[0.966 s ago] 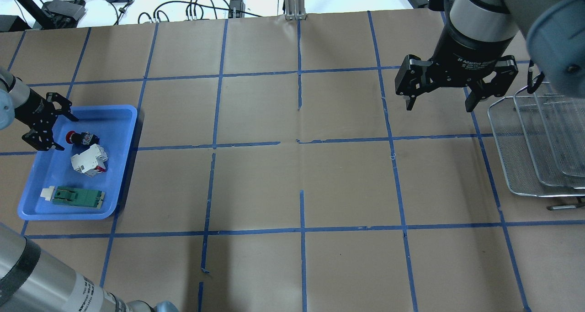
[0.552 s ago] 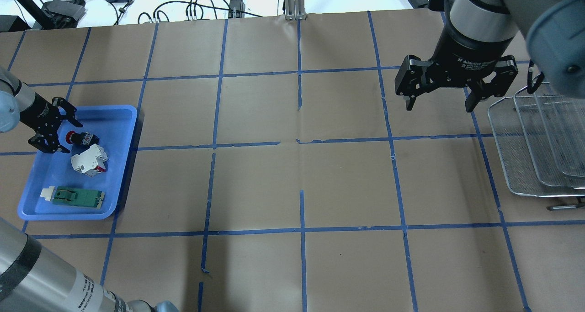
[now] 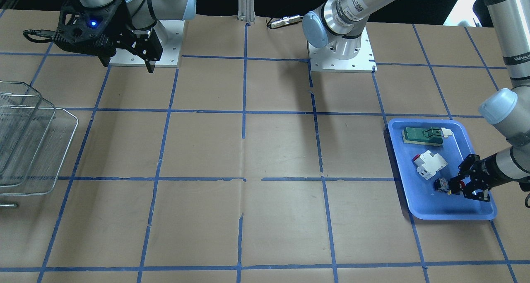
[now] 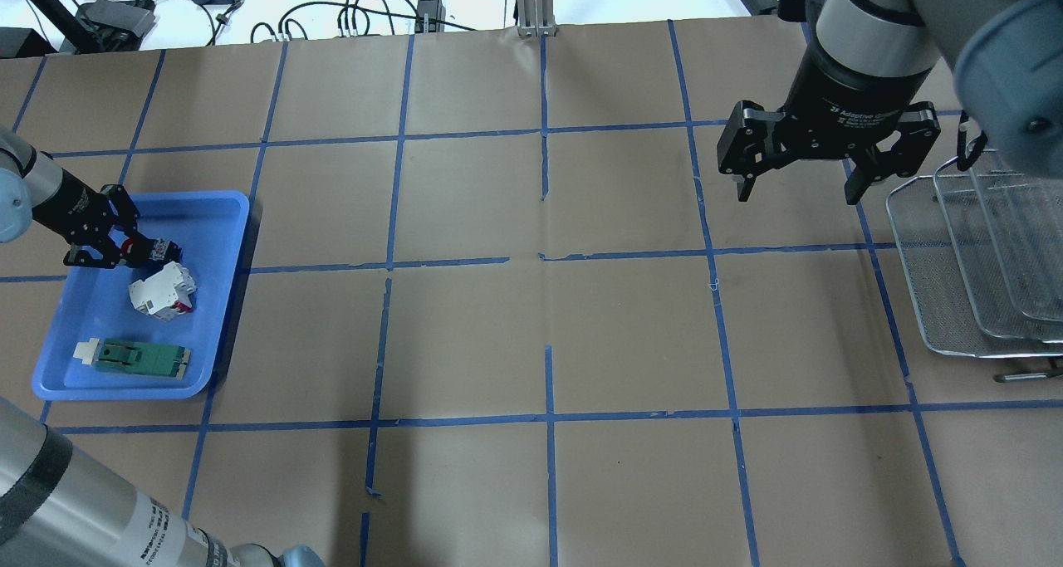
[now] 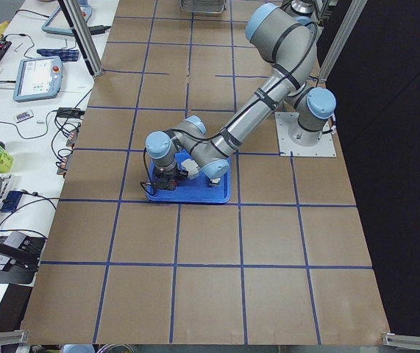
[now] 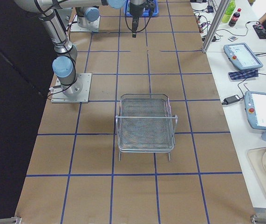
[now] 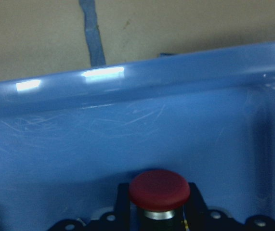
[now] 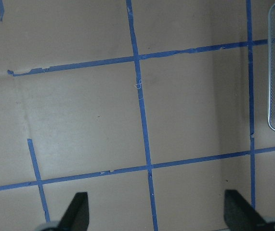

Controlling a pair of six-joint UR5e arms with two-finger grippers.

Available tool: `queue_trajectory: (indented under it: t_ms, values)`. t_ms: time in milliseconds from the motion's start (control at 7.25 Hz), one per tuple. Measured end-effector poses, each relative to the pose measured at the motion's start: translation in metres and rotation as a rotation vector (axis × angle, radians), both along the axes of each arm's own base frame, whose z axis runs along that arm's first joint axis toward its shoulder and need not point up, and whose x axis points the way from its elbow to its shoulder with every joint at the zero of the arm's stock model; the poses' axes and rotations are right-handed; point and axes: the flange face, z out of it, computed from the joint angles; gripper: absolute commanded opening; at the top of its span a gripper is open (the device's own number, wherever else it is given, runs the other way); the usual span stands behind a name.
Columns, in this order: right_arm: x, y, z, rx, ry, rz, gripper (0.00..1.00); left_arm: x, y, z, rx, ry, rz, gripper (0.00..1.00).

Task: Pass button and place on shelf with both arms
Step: 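Lower the left gripper and close it on the red push button, then lift the button with the left gripper toward the table center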

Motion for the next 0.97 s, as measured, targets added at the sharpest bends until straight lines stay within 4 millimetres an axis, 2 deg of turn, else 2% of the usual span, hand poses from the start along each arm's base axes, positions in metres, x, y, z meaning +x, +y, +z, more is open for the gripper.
queue_trajectory:
  t_ms: [276, 414, 552, 690, 828, 966]
  values:
    - [0.000, 0.000, 0.000, 0.000, 0.000, 0.000, 1.00, 0.002, 0.001, 0.017, -0.025, 0.019, 0.008, 0.00]
    - [0.000, 0.000, 0.000, 0.000, 0.000, 0.000, 1.00, -0.005, 0.000, 0.035, -0.029, 0.019, 0.010, 0.00]
    - [0.000, 0.000, 0.000, 0.000, 0.000, 0.000, 1.00, -0.022, -0.002, 0.060, -0.026, 0.022, 0.015, 0.00]
    - [0.000, 0.000, 0.000, -0.001, 0.000, 0.000, 1.00, -0.051, -0.005, 0.089, -0.019, 0.025, 0.025, 0.00]
    - [0.000, 0.000, 0.000, -0.001, 0.000, 0.000, 1.00, -0.093, -0.006, 0.118, -0.010, 0.039, 0.042, 0.00]
    - [0.000, 0.000, 0.000, -0.001, 0.000, 0.000, 1.00, -0.145, -0.006, 0.148, -0.012, 0.081, 0.068, 0.00]
